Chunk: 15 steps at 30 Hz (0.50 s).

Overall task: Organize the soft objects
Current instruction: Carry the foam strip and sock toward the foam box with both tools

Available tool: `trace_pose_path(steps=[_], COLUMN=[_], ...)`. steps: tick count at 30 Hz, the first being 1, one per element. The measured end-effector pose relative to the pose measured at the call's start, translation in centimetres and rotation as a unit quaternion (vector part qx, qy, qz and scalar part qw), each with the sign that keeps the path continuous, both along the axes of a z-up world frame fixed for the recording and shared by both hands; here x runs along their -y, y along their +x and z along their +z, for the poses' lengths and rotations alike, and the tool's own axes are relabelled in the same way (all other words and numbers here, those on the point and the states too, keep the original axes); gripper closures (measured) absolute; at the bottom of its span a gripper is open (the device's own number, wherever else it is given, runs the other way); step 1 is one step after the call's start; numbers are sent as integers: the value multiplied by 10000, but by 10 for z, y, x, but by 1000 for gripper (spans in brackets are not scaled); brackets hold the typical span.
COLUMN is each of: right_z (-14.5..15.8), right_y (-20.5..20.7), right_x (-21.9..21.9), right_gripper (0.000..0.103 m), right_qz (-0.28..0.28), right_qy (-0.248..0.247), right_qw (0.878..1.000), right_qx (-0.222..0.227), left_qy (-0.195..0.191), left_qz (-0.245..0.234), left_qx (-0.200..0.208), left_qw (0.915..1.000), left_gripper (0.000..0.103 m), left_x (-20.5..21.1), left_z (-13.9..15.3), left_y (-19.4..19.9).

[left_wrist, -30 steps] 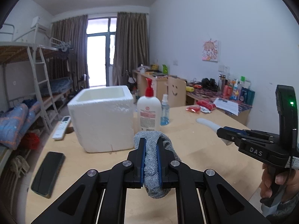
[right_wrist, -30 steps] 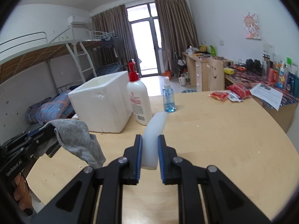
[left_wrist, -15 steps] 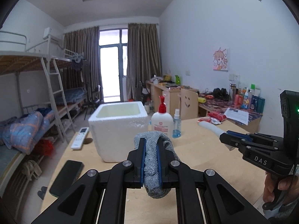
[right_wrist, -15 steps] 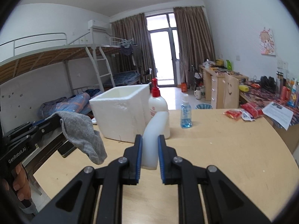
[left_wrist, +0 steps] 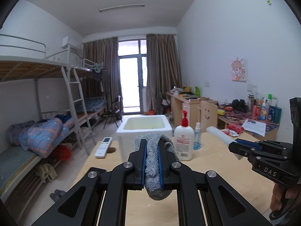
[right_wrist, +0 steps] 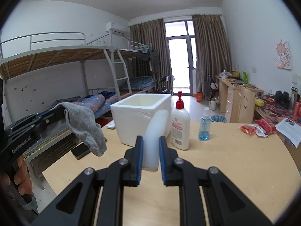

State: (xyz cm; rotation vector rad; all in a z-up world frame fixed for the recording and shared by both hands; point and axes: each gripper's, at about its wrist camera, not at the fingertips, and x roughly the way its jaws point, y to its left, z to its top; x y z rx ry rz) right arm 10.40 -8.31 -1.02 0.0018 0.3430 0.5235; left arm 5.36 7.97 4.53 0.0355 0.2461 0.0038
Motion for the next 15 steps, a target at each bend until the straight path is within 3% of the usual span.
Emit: trace_pose_path(steps=[15], right_z=[2], right_y=[-3], right_x=[-18], right_gripper=[83], right_qz=[404], right_qy=[-83], right_qw=[9991], right_qx=[126], left_qy=[27], left_qz=[375], left_qx=[96], left_qw=[9992], left_gripper=[92], left_x=[-11], left_z=[6], left_y=[-10])
